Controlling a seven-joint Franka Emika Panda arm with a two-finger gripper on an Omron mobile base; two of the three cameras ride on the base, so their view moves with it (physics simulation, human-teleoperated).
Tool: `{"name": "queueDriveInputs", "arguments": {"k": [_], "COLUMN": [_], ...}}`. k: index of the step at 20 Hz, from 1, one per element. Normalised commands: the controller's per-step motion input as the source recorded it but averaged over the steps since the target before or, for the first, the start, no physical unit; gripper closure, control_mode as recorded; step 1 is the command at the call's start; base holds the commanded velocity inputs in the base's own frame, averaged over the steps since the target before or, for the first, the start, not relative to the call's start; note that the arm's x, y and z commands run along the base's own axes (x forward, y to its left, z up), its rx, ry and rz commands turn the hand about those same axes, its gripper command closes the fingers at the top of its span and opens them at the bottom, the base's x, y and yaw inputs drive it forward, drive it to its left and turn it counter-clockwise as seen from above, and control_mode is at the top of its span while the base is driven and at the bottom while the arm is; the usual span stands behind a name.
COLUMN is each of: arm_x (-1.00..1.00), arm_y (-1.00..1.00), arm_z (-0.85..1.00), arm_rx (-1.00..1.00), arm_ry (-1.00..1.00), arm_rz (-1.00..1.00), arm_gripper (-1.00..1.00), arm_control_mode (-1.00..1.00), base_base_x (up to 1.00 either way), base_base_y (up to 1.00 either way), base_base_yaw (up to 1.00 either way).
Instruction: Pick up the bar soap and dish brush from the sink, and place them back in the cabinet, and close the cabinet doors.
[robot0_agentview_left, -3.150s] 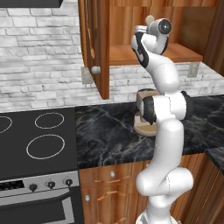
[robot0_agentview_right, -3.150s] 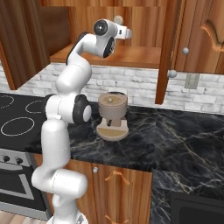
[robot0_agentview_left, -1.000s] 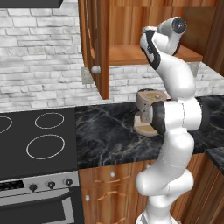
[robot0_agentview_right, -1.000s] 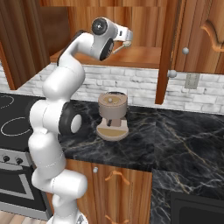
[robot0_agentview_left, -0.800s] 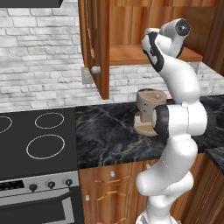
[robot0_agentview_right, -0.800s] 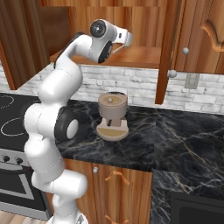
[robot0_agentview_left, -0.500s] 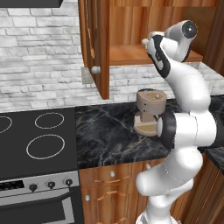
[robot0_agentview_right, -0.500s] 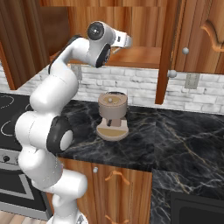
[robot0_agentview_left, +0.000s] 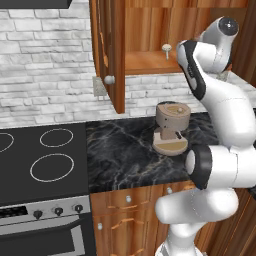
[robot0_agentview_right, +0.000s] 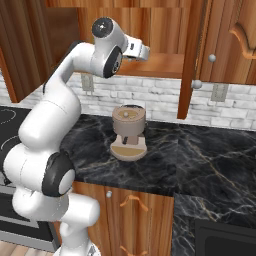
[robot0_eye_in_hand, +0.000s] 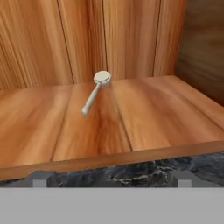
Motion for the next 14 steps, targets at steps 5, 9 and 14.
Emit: {"name": "queueDriveInputs", "arguments": {"k": [5, 9, 14], "arm_x": [-0.79, -0.74, -0.87], "arm_y": [0.00, 0.00, 0.00], "arm_z": [-0.11, -0.20, -0.21], "arm_rx": [0.00, 0.00, 0.00], "arm_ry": [0.19, 0.12, 0.07], "arm_rz": [0.00, 0.00, 0.00], "arm_gripper": [-1.00, -1.00, -1.00], "arm_control_mode": [-1.00, -1.00, -1.00], "base_base_x": [0.00, 0.00, 0.00], "base_base_y": [0.00, 0.00, 0.00], "base_base_yaw": [0.00, 0.00, 0.00]}}
